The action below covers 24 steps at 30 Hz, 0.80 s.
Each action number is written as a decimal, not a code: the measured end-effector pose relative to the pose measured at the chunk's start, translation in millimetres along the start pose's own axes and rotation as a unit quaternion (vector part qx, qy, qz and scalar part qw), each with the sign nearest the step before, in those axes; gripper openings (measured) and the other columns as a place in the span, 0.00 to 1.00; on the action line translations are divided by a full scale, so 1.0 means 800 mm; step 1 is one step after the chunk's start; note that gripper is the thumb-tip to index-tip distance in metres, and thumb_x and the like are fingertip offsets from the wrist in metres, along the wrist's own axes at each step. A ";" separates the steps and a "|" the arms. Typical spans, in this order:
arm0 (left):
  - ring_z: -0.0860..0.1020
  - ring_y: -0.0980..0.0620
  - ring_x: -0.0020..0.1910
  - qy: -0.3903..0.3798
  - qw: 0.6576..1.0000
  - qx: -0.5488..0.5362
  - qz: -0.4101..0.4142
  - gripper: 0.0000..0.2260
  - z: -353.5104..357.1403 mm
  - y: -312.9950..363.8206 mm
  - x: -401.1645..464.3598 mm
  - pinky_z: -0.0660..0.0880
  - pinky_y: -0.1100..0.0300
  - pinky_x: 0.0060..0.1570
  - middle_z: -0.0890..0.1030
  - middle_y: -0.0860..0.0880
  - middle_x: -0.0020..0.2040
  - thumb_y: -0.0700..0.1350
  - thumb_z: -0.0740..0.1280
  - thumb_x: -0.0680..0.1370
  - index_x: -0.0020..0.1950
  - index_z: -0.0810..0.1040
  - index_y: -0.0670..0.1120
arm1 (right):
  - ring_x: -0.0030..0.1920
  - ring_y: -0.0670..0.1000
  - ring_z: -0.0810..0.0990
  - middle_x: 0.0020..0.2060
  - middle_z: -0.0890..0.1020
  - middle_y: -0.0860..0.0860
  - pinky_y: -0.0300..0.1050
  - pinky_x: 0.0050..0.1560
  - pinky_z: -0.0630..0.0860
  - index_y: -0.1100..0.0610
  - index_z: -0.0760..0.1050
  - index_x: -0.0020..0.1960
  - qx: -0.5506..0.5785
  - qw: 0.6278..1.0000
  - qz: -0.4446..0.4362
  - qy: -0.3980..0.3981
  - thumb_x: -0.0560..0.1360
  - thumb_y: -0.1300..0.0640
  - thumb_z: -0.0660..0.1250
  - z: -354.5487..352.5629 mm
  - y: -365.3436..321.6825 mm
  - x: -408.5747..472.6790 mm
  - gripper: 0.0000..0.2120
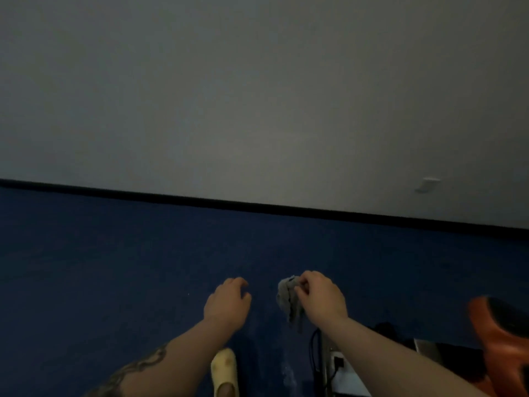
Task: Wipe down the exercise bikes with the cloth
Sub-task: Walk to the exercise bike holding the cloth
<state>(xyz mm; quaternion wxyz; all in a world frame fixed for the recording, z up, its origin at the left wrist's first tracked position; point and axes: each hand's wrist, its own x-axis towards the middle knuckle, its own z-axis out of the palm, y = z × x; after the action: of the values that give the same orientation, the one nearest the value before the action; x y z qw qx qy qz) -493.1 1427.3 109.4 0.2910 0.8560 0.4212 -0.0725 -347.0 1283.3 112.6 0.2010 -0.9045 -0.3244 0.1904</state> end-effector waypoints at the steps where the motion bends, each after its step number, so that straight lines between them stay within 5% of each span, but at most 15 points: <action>1: 0.74 0.49 0.61 -0.010 1.000 0.006 0.017 0.16 -0.008 0.006 0.024 0.72 0.52 0.60 0.73 0.51 0.66 0.50 0.58 0.80 0.67 0.71 0.51 | 0.41 0.46 0.75 0.44 0.76 0.45 0.41 0.37 0.69 0.48 0.71 0.44 -0.001 1.000 0.011 0.008 0.77 0.50 0.63 -0.002 -0.002 0.016 0.04; 11: 0.75 0.52 0.60 -0.091 0.968 0.075 0.223 0.16 -0.067 0.104 0.251 0.75 0.56 0.56 0.73 0.51 0.68 0.49 0.58 0.81 0.69 0.71 0.50 | 0.36 0.42 0.71 0.38 0.73 0.43 0.37 0.31 0.64 0.48 0.67 0.36 0.098 0.958 0.223 0.153 0.77 0.52 0.64 -0.047 0.006 0.127 0.11; 24: 0.74 0.51 0.62 -0.211 0.872 0.134 0.422 0.17 0.018 0.365 0.371 0.74 0.56 0.58 0.73 0.51 0.68 0.49 0.58 0.81 0.69 0.71 0.51 | 0.35 0.43 0.71 0.37 0.72 0.43 0.38 0.31 0.64 0.45 0.64 0.33 0.143 0.865 0.402 0.264 0.77 0.52 0.63 -0.138 0.132 0.204 0.15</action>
<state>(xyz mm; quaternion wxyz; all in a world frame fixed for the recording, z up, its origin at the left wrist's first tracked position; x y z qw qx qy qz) -79.9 1482.0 115.7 0.2582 0.9474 -0.0648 -0.1776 -123.8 1290.3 119.9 0.3124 -0.9342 0.1636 0.0535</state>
